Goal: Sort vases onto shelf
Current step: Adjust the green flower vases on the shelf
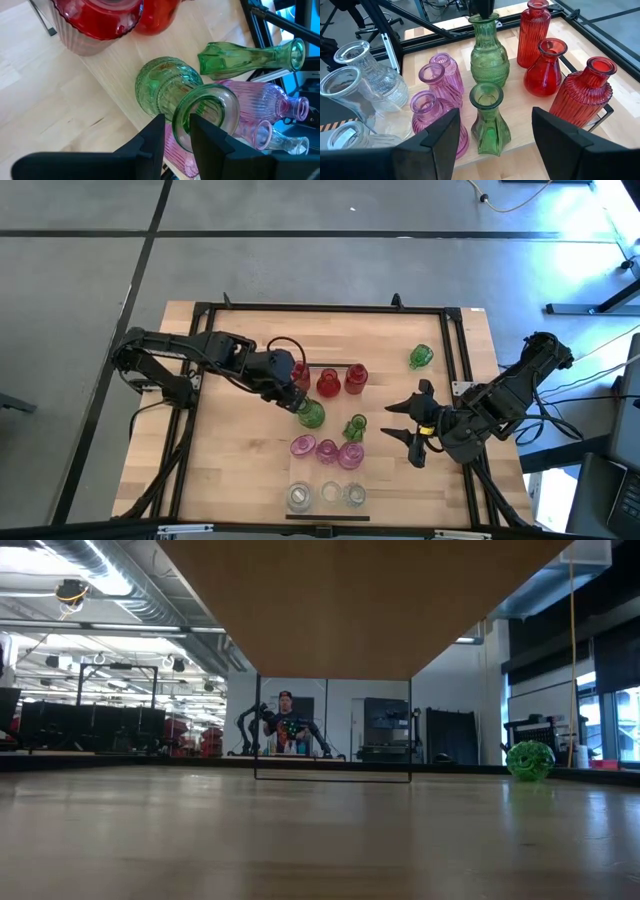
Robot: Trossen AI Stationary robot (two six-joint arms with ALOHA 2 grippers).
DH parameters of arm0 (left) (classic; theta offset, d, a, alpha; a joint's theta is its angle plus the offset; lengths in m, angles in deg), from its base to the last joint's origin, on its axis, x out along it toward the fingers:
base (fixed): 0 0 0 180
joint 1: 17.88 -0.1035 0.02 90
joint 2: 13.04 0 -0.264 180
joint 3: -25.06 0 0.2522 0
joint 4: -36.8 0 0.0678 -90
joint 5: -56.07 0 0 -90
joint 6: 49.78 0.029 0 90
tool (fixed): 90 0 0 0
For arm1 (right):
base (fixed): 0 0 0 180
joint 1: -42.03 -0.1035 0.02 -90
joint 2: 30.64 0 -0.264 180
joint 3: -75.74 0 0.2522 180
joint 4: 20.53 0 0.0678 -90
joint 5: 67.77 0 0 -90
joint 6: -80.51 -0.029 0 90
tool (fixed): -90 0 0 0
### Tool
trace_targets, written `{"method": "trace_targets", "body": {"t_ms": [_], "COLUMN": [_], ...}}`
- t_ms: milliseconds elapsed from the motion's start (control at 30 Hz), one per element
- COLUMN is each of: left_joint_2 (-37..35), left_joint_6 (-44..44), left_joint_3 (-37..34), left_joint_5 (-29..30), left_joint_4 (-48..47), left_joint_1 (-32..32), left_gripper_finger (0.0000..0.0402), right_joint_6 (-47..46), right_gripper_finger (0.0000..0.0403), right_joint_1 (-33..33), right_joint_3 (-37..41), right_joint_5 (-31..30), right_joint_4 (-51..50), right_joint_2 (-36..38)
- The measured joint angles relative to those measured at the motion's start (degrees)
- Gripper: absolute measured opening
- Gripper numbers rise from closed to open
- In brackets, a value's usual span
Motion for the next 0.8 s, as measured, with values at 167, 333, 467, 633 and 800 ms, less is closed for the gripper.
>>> {"method": "trace_targets", "body": {"t_ms": [167,333,467,633,800], "left_joint_2": [0.0,0.0,-0.3,-0.4,-0.8], "left_joint_6": [-0.5,-1.0,-1.0,-0.7,0.2], "left_joint_3": [0.0,0.0,0.0,0.0,0.0], "left_joint_5": [0.0,-0.5,-0.5,-0.6,-0.6], "left_joint_4": [0.0,1.5,3.5,3.5,3.4], "left_joint_1": [0.0,0.0,0.0,-0.3,-0.3], "left_gripper_finger": [0.0082,0.0082,0.0082,0.0082,0.0082], "right_joint_6": [0.0,0.0,0.0,0.0,0.0], "right_gripper_finger": [0.0229,0.0229,0.0229,0.0229,0.0229], "right_joint_1": [0.0,0.0,0.0,0.0,0.0], "right_joint_3": [0.0,0.0,0.0,0.0,0.0], "right_joint_5": [0.0,0.0,0.0,0.0,0.4], "right_joint_4": [0.0,0.0,0.0,0.0,0.0], "right_joint_2": [0.0,0.0,0.0,0.0,0.0]}}
